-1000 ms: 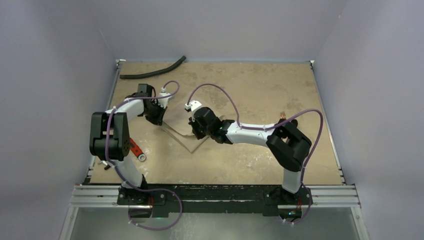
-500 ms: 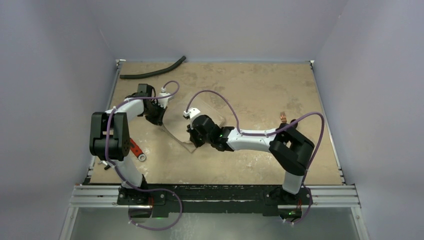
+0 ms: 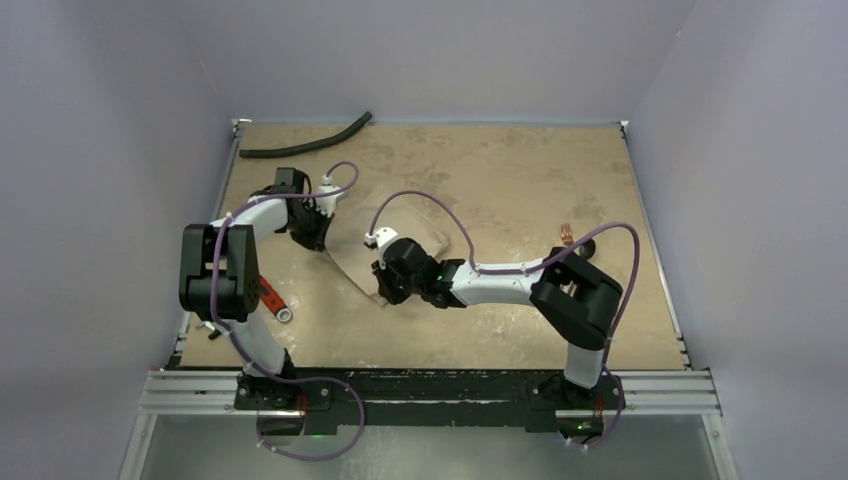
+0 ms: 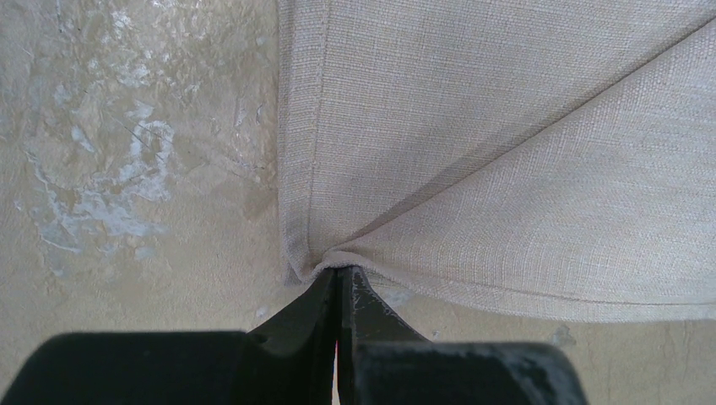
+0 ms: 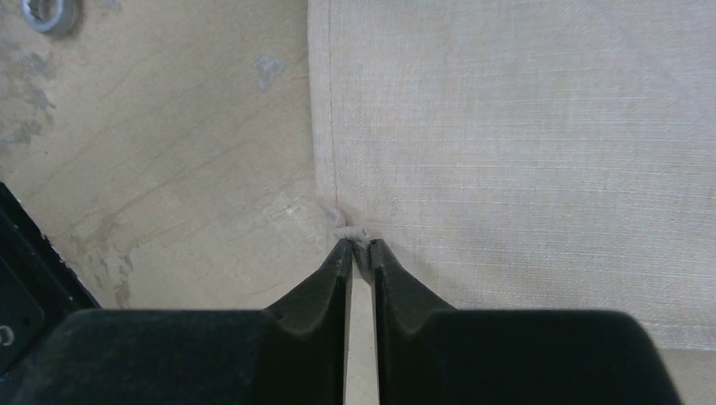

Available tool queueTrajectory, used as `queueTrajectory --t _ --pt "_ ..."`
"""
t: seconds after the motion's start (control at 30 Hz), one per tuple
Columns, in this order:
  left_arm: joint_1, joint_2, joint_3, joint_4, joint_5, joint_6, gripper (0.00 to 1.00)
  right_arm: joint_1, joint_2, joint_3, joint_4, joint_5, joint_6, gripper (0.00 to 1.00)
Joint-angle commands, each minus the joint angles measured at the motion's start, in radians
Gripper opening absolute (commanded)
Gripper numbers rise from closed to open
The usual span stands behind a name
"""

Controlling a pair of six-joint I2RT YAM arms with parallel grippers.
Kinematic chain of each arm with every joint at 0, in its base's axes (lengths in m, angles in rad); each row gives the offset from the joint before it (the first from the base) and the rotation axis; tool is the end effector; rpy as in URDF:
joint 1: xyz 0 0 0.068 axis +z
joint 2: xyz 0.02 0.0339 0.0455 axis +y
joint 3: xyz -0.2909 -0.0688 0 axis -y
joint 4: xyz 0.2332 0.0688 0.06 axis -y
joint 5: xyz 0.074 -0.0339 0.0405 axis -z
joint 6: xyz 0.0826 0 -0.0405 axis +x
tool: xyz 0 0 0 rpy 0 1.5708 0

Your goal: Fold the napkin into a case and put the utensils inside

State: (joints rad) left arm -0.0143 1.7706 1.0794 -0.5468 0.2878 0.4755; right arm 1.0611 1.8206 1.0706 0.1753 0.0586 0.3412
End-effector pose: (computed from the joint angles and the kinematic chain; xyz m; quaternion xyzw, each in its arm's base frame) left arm 0.3453 -0.0284 0.1514 0.2597 0.9411 -0.1002 0.1919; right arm 0.2164 0.3771 0.1953 -0.2962 0.8268 0.2884 0.3815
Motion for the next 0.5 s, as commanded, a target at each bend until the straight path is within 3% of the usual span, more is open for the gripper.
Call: queueTrajectory --t 0.0,0.1,0.17,0.47 --pt "0.01 -0.005 -0.001 -0.075 -0.01 0.023 0.0 0.013 0.029 -0.008 -0.007 -0.049 0.009 0.23" --pt "0.01 -0.004 -0.002 -0.076 -0.01 0.025 0.0 0.016 0.01 -0.021 0.0 -0.057 0.009 0.43" --pt "0.011 -0.002 -0.003 -0.076 -0.01 0.025 0.0 0.018 -0.007 -0.027 -0.004 -0.057 0.006 0.5" --pt "0.01 -0.006 0.003 -0.085 -0.003 0.025 0.0 0.014 -0.104 -0.024 -0.095 -0.113 -0.034 0.53"
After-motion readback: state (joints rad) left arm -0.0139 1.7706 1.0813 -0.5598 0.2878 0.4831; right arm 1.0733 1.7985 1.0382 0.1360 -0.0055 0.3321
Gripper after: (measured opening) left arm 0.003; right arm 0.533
